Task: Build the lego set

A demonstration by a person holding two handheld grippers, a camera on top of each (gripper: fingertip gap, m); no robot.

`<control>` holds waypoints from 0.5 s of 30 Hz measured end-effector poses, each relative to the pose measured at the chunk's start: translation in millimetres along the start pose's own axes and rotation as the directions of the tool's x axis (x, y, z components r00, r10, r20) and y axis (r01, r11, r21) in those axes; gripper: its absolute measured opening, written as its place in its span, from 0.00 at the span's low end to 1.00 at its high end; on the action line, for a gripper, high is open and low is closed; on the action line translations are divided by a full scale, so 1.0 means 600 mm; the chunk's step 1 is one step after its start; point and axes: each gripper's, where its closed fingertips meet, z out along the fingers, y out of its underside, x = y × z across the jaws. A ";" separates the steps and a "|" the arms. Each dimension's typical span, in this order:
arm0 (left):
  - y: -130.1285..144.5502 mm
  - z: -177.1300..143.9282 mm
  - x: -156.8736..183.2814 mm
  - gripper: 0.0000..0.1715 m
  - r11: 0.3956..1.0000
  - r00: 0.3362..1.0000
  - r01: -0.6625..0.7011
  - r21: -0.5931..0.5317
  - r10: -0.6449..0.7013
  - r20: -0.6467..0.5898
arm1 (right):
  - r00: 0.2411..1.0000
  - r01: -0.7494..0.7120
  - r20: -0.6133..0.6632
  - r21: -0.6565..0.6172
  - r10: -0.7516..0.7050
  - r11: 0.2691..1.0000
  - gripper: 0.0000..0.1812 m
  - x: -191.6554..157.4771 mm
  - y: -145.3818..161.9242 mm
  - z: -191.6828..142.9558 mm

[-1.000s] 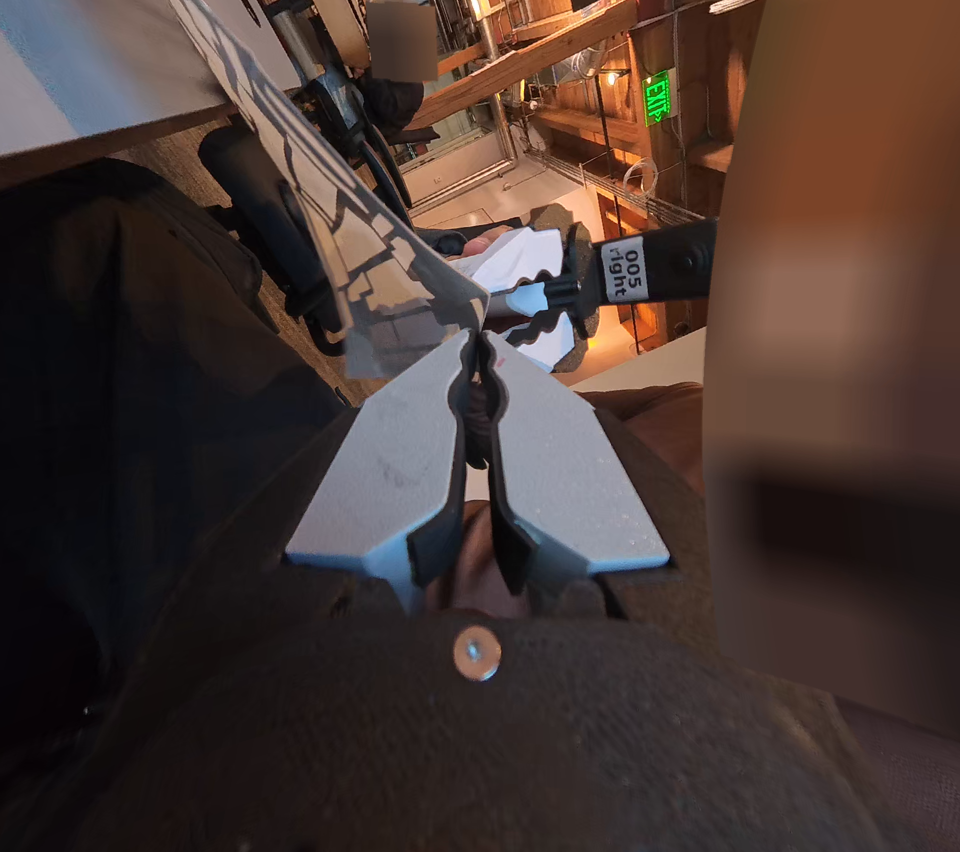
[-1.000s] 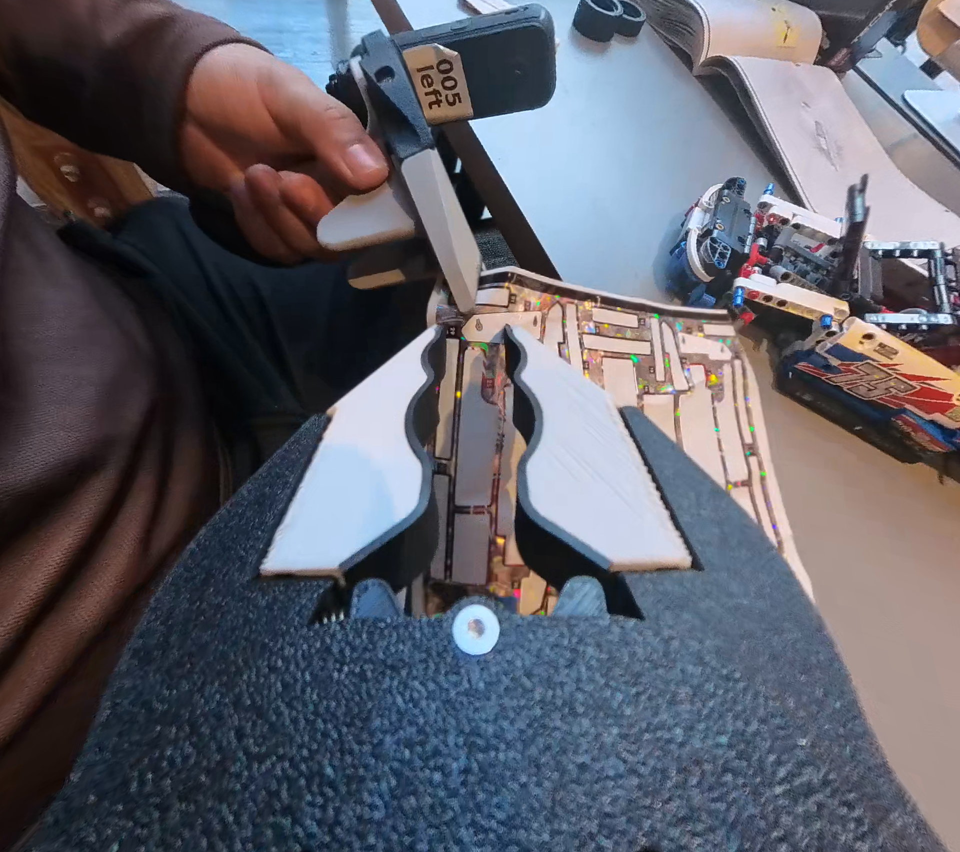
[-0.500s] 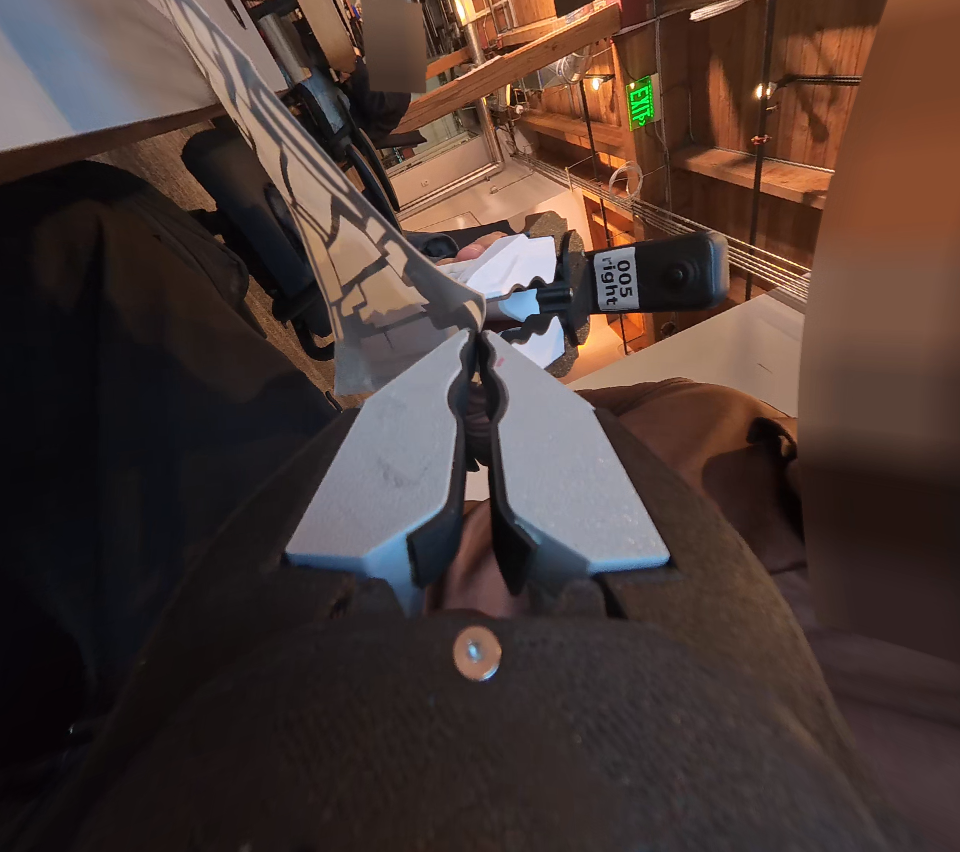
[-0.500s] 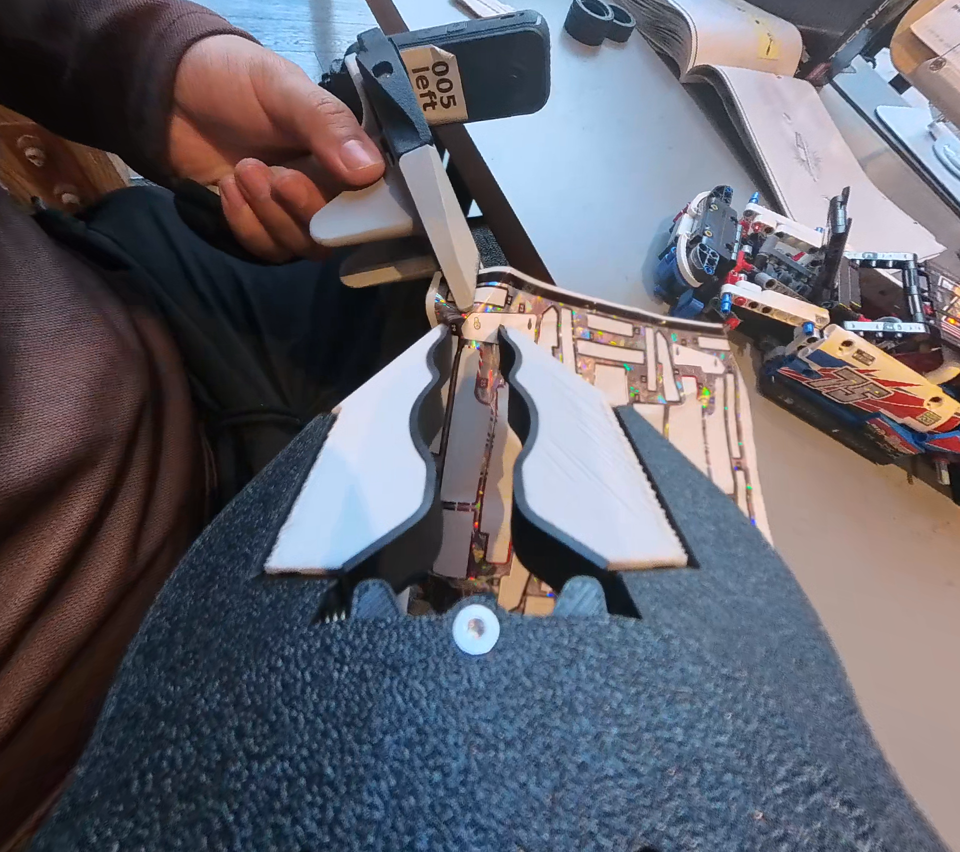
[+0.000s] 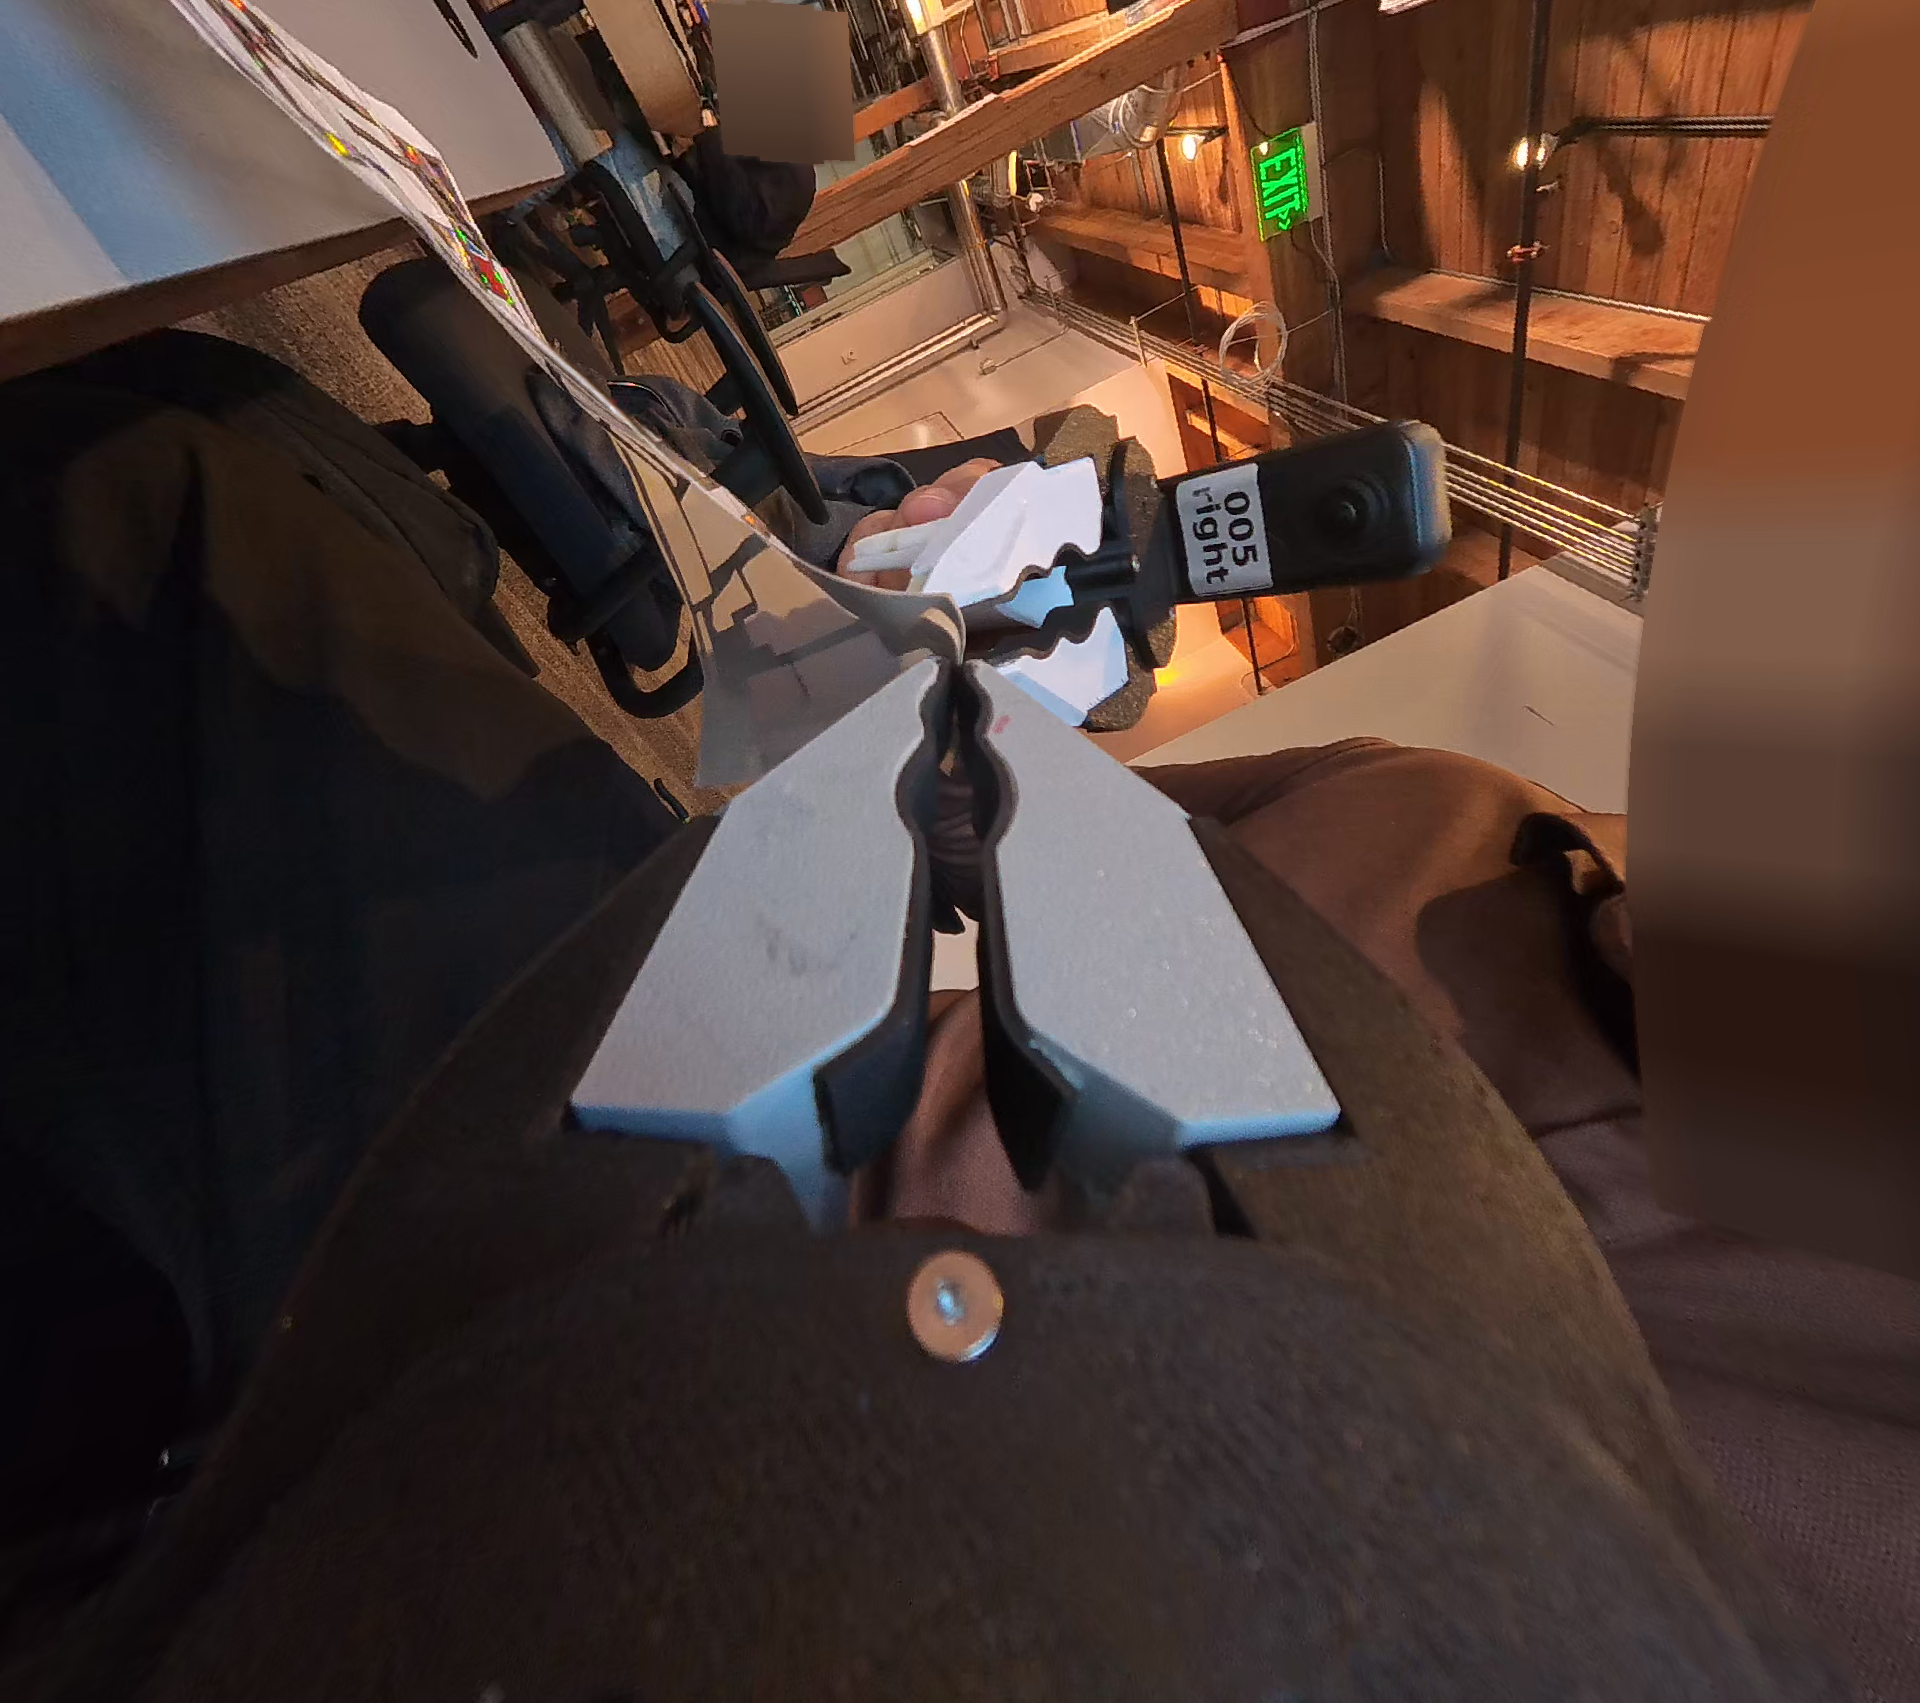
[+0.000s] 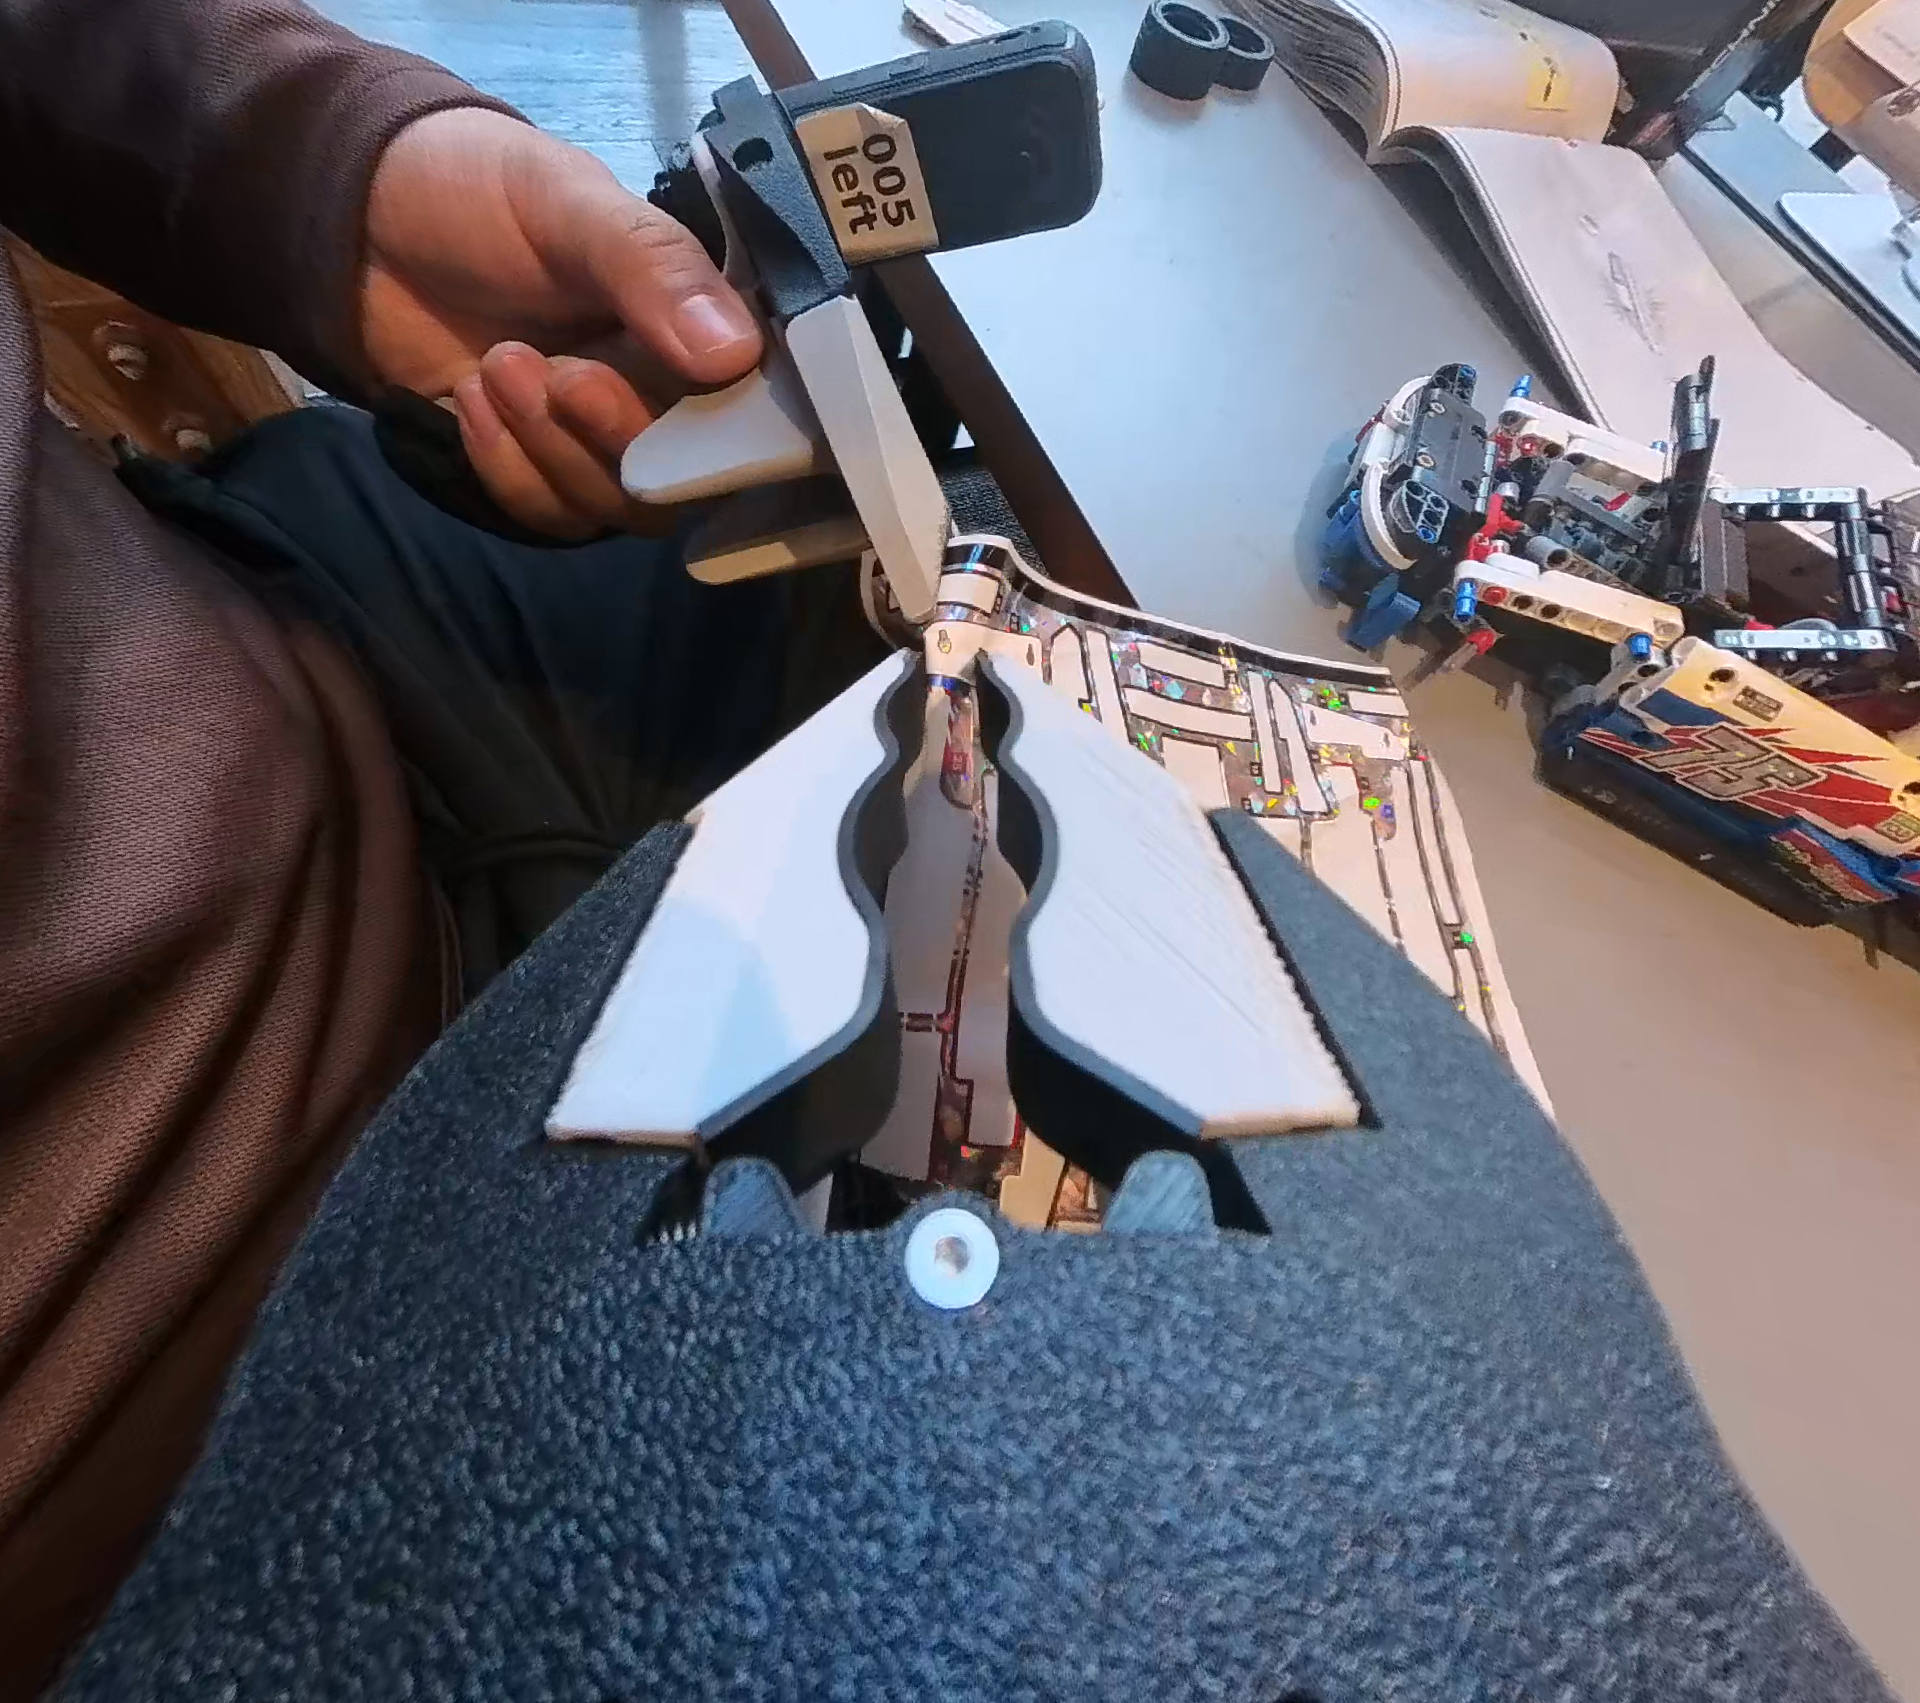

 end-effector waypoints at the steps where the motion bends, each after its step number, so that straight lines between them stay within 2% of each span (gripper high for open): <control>1: 0.000 0.000 0.000 0.00 1.000 1.000 0.000 0.000 0.000 -0.001 | 1.000 0.001 -0.001 -0.001 -0.001 1.000 0.05 0.000 0.000 0.000; 12: -0.003 -0.003 0.006 0.00 1.000 0.999 0.020 0.023 -0.019 -0.040 | 1.000 -0.008 0.013 0.049 0.007 0.999 0.08 0.000 -0.009 -0.008; 15: -0.004 -0.004 0.003 0.00 0.999 0.999 0.023 0.025 -0.022 -0.034 | 1.000 -0.028 0.012 0.073 0.028 0.997 0.04 0.007 -0.014 -0.016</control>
